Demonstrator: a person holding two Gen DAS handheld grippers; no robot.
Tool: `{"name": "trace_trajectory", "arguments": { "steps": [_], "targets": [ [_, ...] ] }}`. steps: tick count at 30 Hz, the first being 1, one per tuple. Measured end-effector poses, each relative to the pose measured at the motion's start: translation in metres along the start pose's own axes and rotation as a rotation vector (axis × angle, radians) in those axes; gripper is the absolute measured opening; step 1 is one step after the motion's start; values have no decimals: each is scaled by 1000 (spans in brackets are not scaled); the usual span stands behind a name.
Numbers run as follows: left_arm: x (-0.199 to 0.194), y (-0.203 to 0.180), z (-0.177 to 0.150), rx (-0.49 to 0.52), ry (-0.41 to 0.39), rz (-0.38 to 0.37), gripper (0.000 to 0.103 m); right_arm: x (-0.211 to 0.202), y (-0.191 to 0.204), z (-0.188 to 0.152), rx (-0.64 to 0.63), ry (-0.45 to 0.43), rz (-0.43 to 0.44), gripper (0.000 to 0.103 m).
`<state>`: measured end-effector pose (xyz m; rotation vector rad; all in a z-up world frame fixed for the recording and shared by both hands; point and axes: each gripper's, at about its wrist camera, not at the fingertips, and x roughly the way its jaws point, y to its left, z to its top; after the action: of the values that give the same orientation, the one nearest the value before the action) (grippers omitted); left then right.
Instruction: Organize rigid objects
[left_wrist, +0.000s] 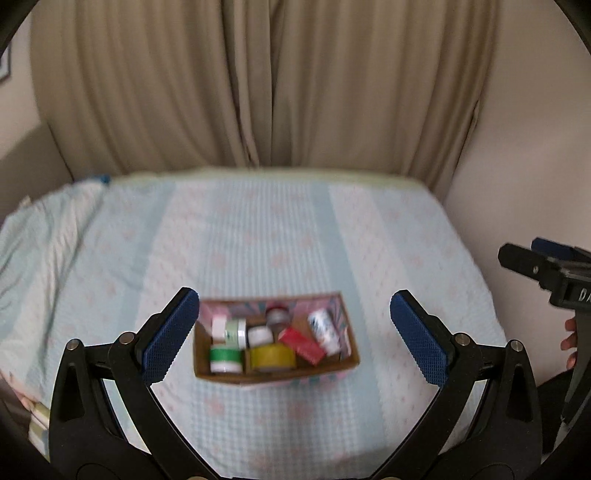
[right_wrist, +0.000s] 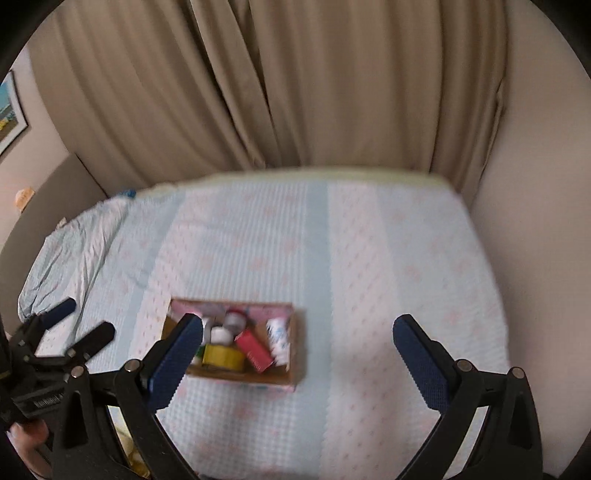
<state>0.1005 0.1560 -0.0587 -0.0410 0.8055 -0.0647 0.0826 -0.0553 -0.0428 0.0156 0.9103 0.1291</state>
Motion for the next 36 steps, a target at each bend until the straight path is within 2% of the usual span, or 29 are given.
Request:
{"name": "trace_trajectory", "arguments": {
  "steps": [5, 7, 12, 21, 36],
  "targets": [
    [-55, -14, 8, -9, -151, 24, 103, -59, -2, -3, -16, -153, -27, 103],
    [-74, -22, 4, 10, -210, 56, 103, -74, 1, -7, -29, -199, -35, 103],
    [-92, -26, -7, 1, -256, 68, 103, -97, 8, -22, -66, -298, -93, 103],
    [-108, -26, -17, -3, -302, 73, 103, -104, 0, -34, -41, -321, -98, 103],
    [-110, -30, -16, 10, -303, 61, 103, -109, -2, -36, -30, -329, -108, 103]
  ]
}}
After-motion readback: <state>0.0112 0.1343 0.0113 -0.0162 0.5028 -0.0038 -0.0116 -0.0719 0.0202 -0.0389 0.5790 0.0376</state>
